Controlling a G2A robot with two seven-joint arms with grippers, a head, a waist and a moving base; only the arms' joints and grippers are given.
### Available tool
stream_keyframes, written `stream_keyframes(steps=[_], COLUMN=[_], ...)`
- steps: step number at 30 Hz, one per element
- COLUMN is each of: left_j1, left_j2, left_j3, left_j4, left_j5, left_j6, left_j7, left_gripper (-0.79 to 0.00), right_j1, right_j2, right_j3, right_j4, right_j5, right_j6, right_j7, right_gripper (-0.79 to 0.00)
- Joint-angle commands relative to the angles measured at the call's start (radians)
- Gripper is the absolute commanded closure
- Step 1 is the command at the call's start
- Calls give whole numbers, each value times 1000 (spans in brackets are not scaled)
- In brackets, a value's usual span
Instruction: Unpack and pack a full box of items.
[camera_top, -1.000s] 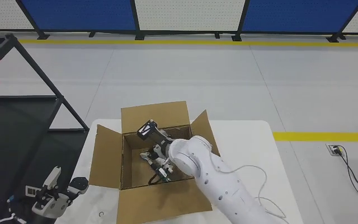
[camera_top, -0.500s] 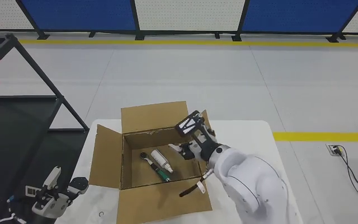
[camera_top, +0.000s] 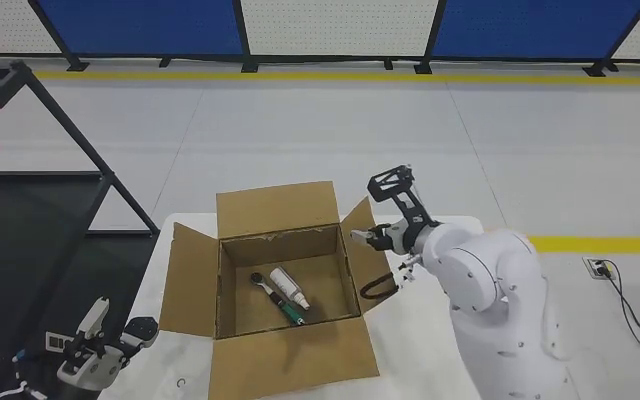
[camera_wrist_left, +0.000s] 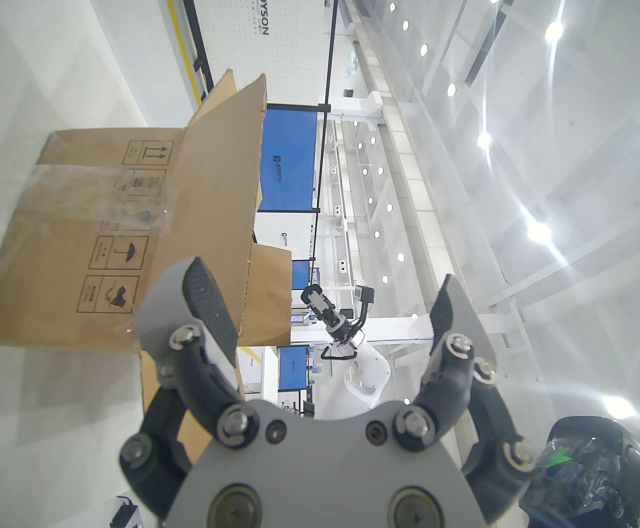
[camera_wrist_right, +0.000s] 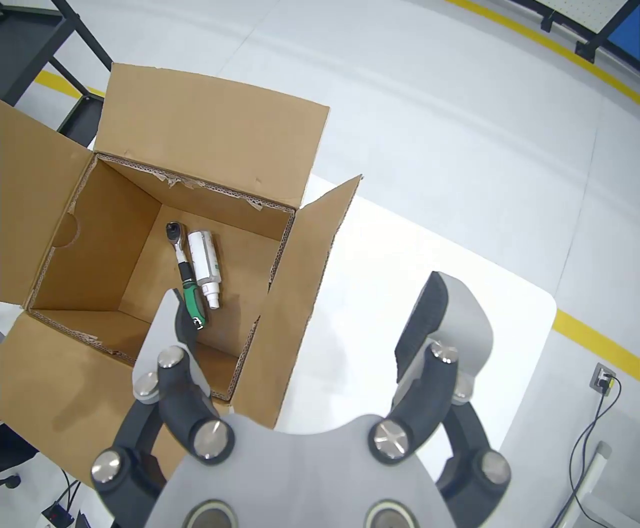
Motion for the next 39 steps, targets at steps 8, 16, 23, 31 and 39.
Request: stream_keyframes(steps=[8, 16, 23, 31, 39], left_j1=[0, 0, 0, 0, 0], left_j2=[0, 0, 0, 0, 0], left_j3=[0, 0, 0, 0, 0], left_j4=[0, 0, 0, 0, 0], left_j5=[0, 0, 0, 0, 0], left_j6=[0, 0, 0, 0, 0], left_j7=[0, 0, 0, 0, 0], left_gripper=[-785, -785, -785, -785, -785], right_j1=[34, 123, 154, 116, 10], right_j2=[4, 13, 21, 36, 56], right_j3=[47, 77, 60, 94, 127], right_j4=[145, 322, 372, 296, 170], right_j5=[130, 244, 263, 325, 328], right_j6=[39, 60, 80, 147, 224], right_j7=[-57, 3, 36, 86, 104], right_gripper=[-785, -289, 0, 0, 0])
